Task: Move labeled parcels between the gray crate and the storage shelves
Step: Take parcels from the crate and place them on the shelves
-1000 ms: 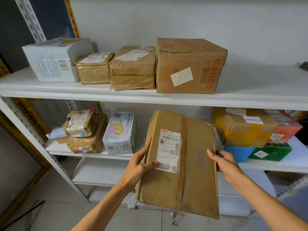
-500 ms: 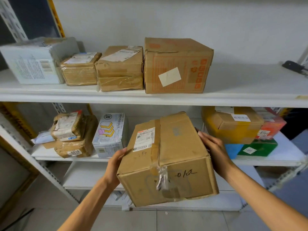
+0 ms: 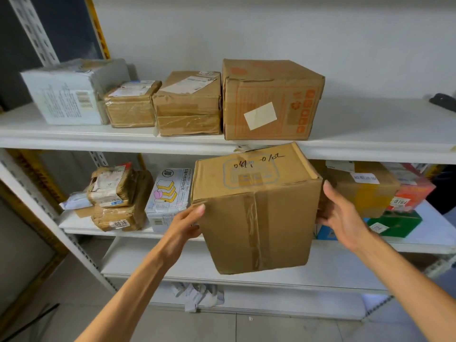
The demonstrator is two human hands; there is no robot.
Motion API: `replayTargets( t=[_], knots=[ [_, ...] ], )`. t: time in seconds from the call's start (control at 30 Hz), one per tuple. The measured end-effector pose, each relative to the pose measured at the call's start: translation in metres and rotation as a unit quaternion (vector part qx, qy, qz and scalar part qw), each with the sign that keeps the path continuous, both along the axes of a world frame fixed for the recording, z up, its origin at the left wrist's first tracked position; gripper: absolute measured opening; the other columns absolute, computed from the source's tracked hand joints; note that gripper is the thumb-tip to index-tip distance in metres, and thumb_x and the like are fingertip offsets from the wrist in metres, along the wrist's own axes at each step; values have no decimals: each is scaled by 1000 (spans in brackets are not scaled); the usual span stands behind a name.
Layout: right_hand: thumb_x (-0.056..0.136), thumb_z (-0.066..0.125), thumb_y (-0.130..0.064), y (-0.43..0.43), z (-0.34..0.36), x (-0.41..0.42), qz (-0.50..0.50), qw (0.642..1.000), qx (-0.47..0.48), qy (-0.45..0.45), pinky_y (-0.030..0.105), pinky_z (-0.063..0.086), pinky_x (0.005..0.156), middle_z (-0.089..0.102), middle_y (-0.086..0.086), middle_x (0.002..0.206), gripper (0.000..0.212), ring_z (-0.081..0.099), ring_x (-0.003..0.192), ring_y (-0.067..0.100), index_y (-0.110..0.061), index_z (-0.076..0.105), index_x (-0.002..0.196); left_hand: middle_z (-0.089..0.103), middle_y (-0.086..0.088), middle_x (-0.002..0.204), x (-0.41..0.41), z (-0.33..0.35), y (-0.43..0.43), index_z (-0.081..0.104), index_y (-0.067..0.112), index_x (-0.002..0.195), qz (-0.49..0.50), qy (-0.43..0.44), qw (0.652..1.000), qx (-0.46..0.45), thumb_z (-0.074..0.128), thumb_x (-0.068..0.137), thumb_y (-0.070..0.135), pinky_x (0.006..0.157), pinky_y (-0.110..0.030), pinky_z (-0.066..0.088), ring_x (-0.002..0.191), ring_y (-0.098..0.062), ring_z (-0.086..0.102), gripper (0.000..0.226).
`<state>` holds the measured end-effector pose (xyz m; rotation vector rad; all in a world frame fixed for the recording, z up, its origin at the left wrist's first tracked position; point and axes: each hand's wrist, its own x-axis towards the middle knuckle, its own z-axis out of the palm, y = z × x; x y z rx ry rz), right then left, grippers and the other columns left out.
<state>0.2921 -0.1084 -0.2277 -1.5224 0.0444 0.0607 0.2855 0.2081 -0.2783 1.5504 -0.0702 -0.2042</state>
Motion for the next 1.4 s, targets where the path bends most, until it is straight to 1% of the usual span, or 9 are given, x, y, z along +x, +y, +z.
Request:
replayTargets(
  t=[0.17, 0.67, 0.83, 0.97, 1.03, 1.1, 1.2, 1.3, 1.4],
  knots=[
    [71, 62, -57, 9, 6, 1, 14, 997, -73, 7, 33, 48, 76, 75, -10, 92, 40, 64, 104, 19, -30, 66, 100, 73, 4, 109, 3, 0, -2, 66, 19, 114, 35, 32, 999, 24, 65, 45, 87, 93, -29, 47, 102, -10, 68, 97],
    [60, 41, -82, 14, 5, 5, 14, 993, -89, 79, 40, 52, 76, 72, 15, 94, 82, 67, 90, 29, -23, 65, 112, 72, -9, 111, 8, 15, 13, 66, 23, 122, -10, 82, 996, 35, 27, 58, 93, 90, -36, 48, 102, -23, 68, 102],
    [50, 76, -46, 13, 1, 7, 55, 995, -80, 39, 32, 48, 70, 67, 3, 91, 60, 62, 82, 18, -29, 56, 104, 69, -10, 117, 9, 10, 19, 53, 31, 134, -16, 66, 997, 23, 43, 62, 92, 96, -54, 48, 108, -28, 66, 95],
    [38, 75, -31, -1, -2, 10, 125, 989, -70, 29, 31, 53, 80, 69, -1, 108, 84, 65, 99, 18, -40, 52, 118, 71, -14, 110, 13, 13, 24, 52, 29, 136, -24, 72, 996, -55, 52, 51, 93, 85, -46, 52, 92, -29, 69, 106],
    [34, 80, -28, -3, -1, 14, 146, 988, -45, 17, 34, 53, 82, 70, 1, 108, 82, 65, 100, 21, -41, 57, 112, 67, -16, 117, 17, 12, 26, 51, 28, 138, -44, 71, 995, -57, 45, 62, 92, 95, -54, 48, 104, -36, 65, 99],
    [29, 91, -39, 1, -1, 18, 138, 990, 7, 11, 41, 49, 82, 72, 4, 95, 63, 65, 90, 22, -35, 65, 87, 64, -21, 122, 19, 9, 26, 57, 27, 131, -16, 82, 994, -70, 48, 66, 86, 106, -60, 37, 116, -45, 57, 88],
    [36, 86, -68, 12, -10, 21, 72, 997, 32, -3, 34, 44, 68, 56, 3, 69, 60, 54, 68, 17, -26, 53, 61, 71, -7, 101, 21, 3, 19, 68, 24, 95, 56, 95, 990, -84, 61, 68, 72, 94, -47, 44, 98, -31, 63, 56],
    [41, 82, -69, 17, -17, 29, 15, 999, -7, -38, 24, 47, 56, 54, -1, 60, 59, 55, 58, 12, -24, 52, 63, 66, 0, 108, 25, -4, 11, 57, 18, 85, 81, 72, 991, -82, 78, 63, 48, 74, -33, 44, 81, -17, 63, 43],
    [47, 81, -43, 13, -21, 38, 40, 998, -27, -33, 23, 52, 59, 70, 2, 75, 54, 67, 72, 14, -11, 57, 84, 67, 3, 119, 40, -13, 15, 59, 15, 105, 111, 79, 986, -97, 77, 63, 23, 70, -29, 48, 79, -15, 67, 46]
  ],
)
